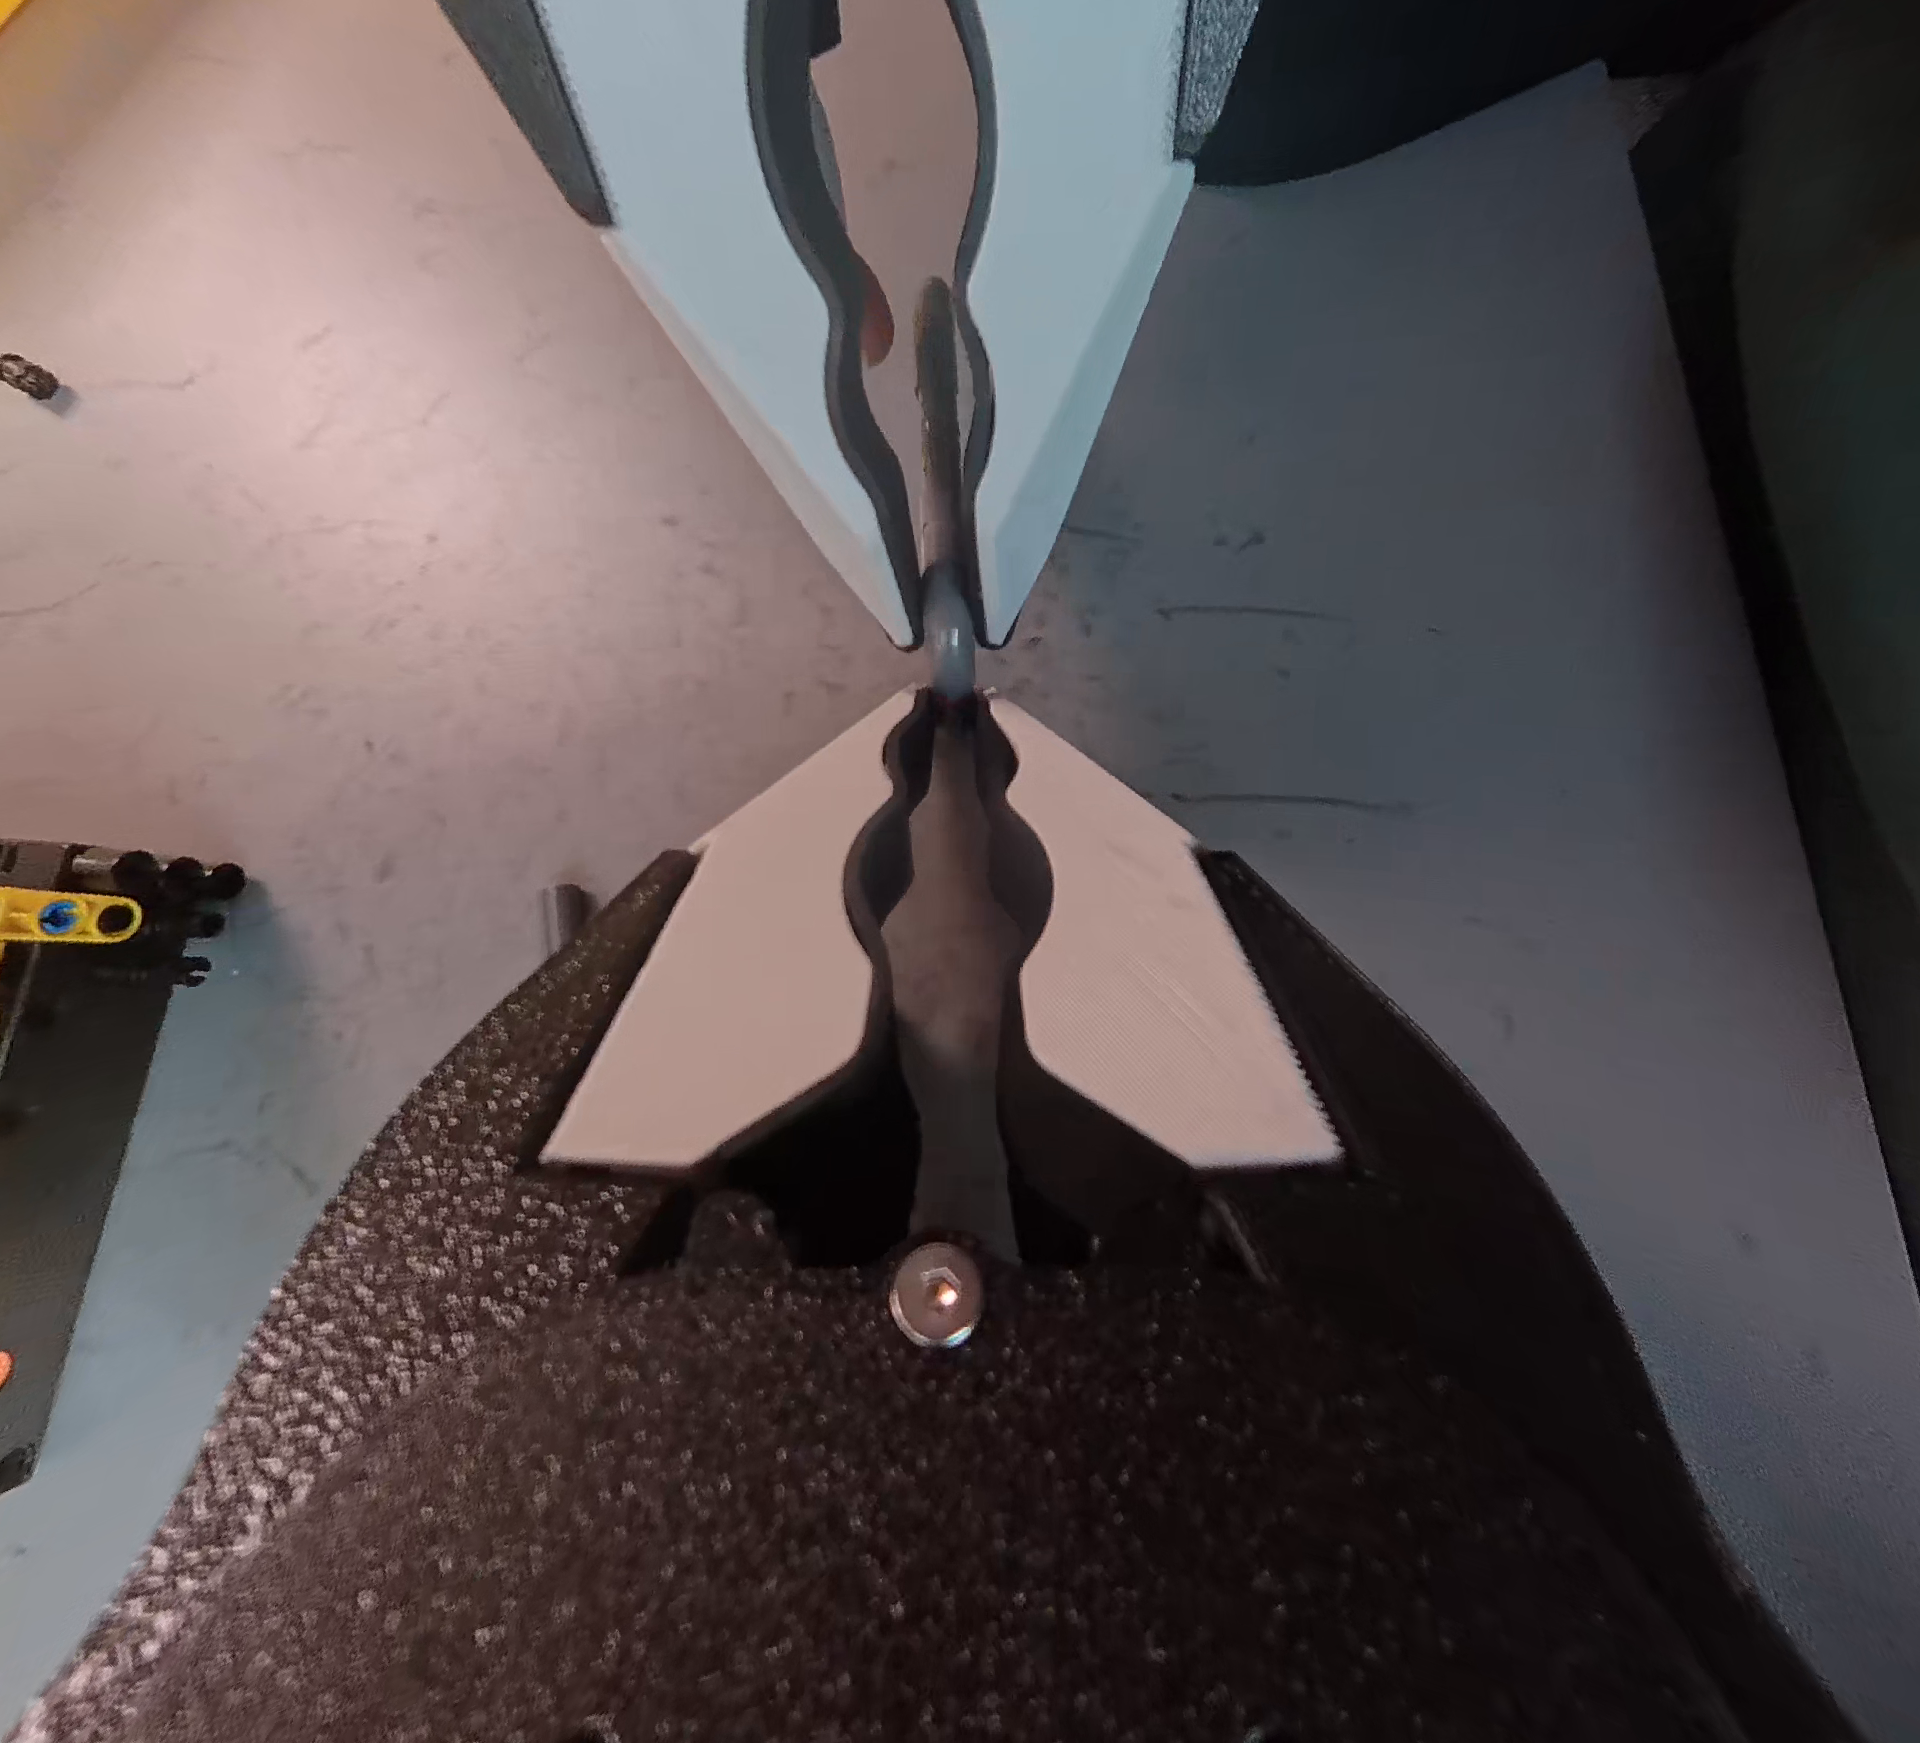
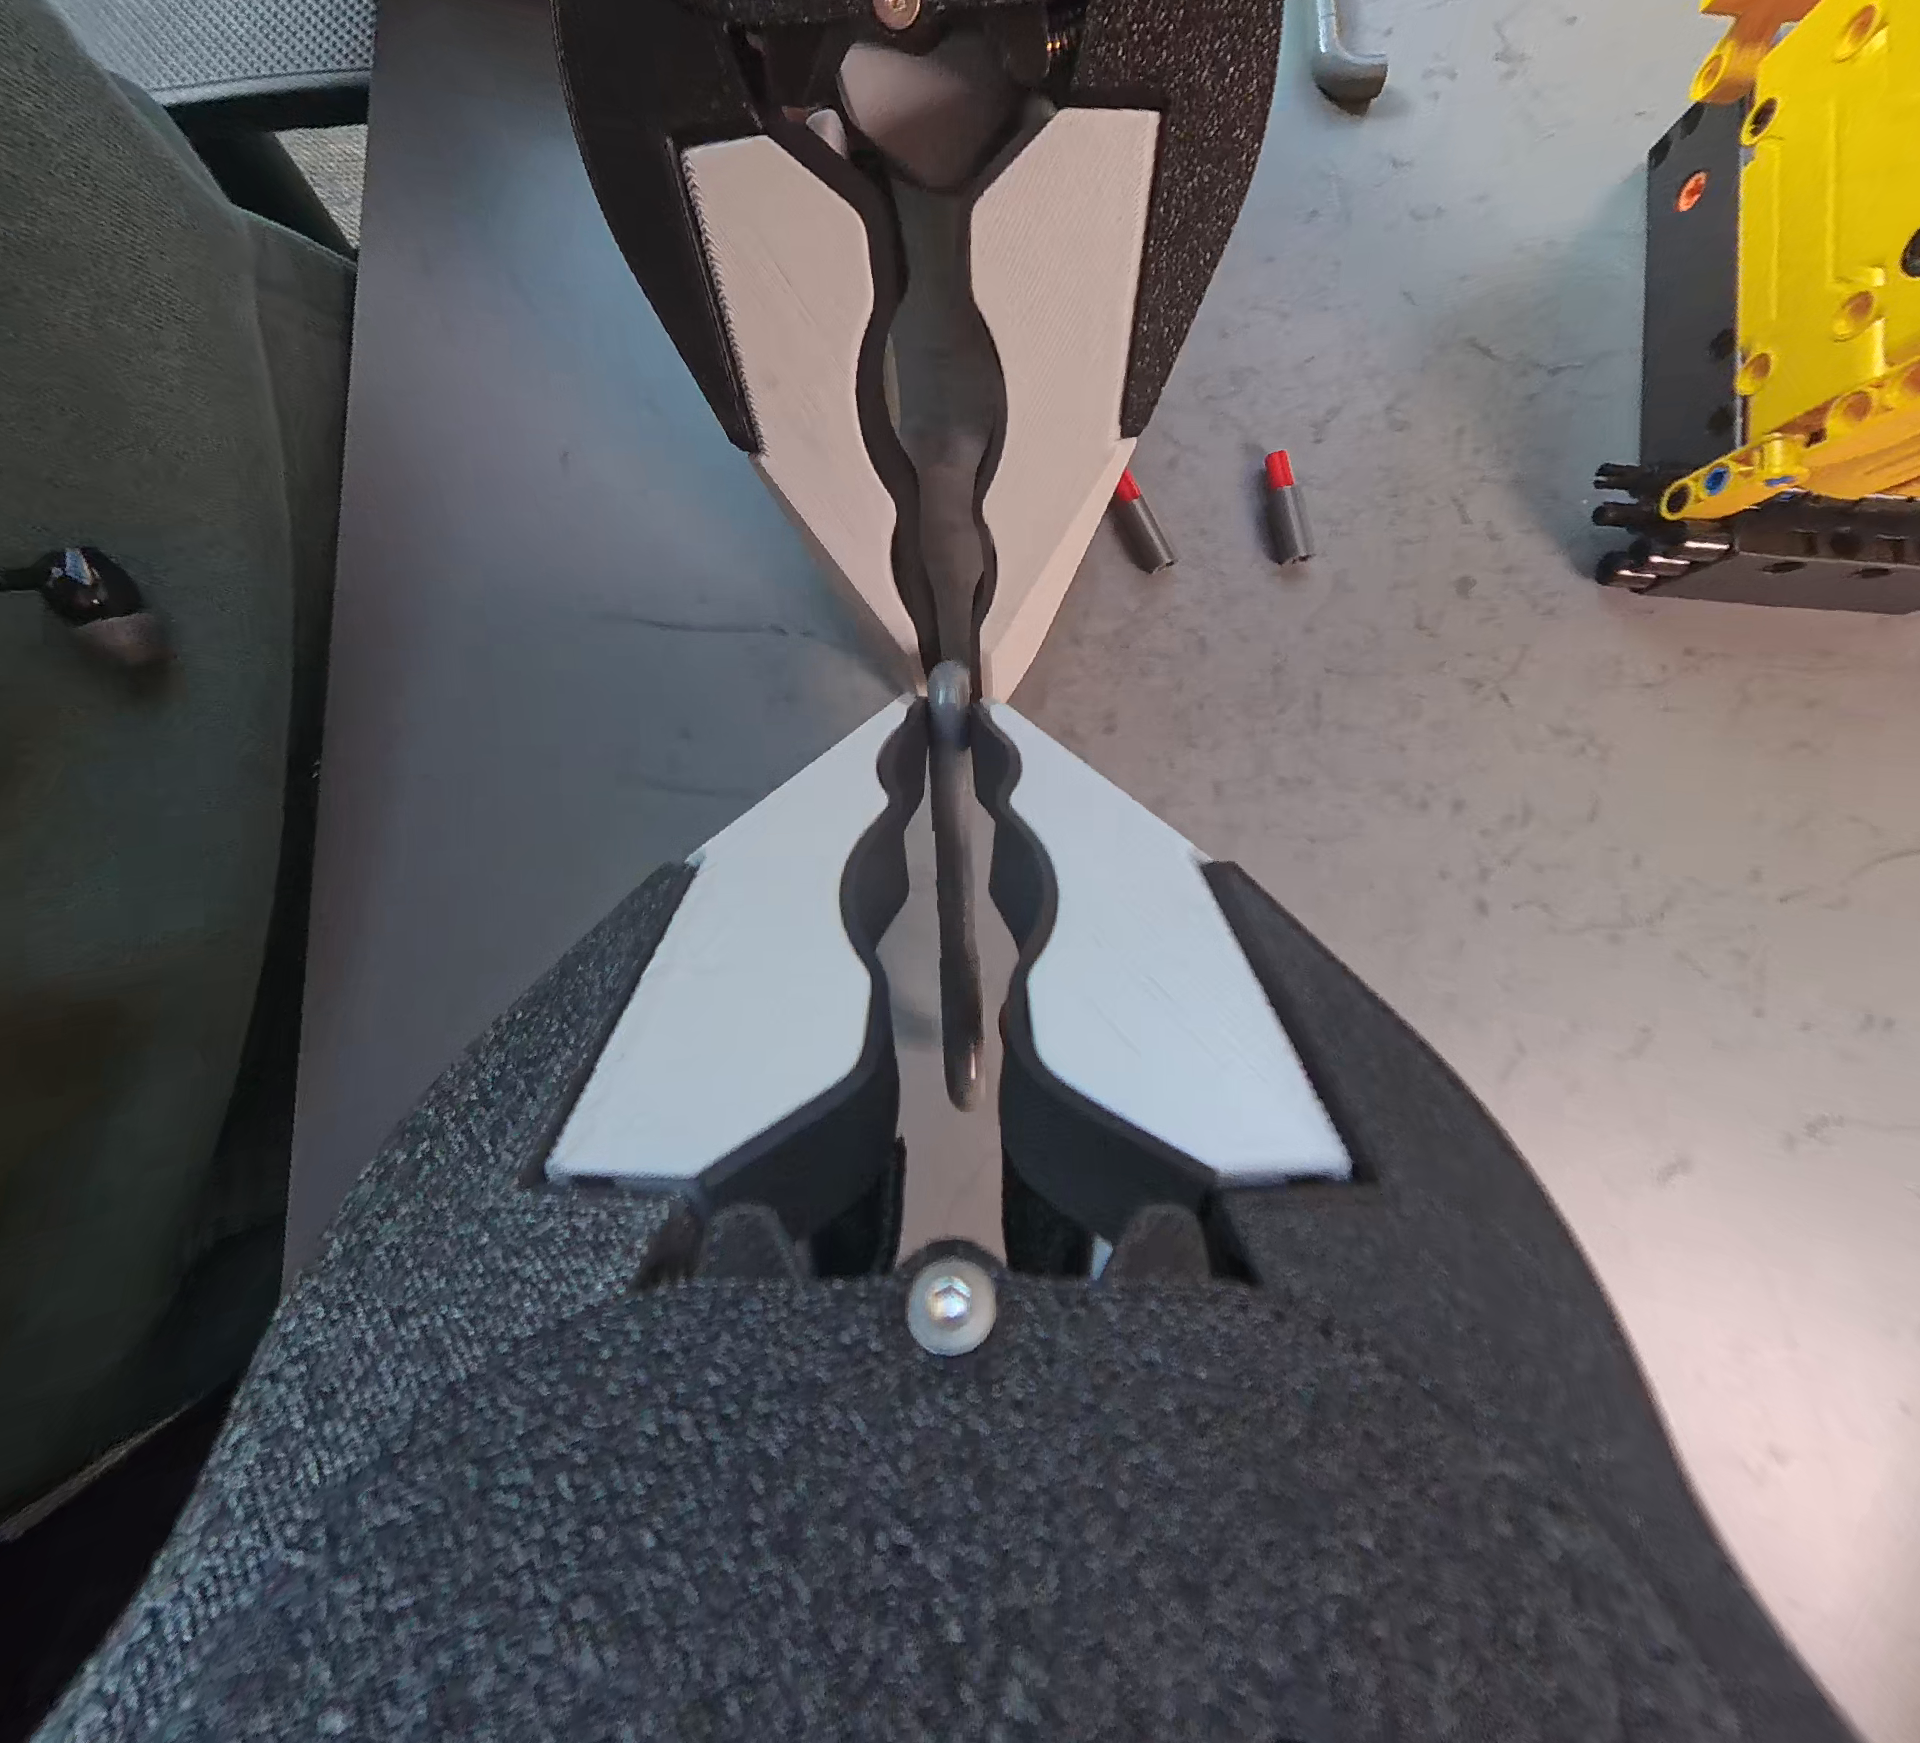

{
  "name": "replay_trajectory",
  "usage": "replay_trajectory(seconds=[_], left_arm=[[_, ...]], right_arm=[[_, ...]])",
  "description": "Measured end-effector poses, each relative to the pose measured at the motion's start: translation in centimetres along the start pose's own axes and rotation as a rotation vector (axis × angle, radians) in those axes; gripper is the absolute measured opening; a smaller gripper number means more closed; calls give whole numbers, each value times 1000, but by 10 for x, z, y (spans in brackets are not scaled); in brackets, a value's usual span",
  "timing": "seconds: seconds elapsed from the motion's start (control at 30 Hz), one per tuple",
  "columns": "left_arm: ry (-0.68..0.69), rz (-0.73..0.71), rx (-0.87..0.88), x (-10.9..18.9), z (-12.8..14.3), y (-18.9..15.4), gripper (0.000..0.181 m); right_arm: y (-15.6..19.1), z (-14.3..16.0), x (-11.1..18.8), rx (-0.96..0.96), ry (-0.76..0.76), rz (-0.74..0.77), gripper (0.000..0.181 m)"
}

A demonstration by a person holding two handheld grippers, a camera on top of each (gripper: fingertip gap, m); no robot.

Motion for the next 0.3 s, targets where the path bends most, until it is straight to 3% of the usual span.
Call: replay_trajectory(seconds=[0.3], left_arm=[[-9,11,23,-1,0,1,6]], right_arm=[[-2,-7,-5,55,109,-9,6]])
Point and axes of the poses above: each gripper's, where its closed fingertips meet, x back along the fingers, z out of its underside, y = z × x across the jaws, the point moved 3 cm from there along x, back along the fingers, and after that the axes turned 9 degrees about x, right-handed, at the moved point
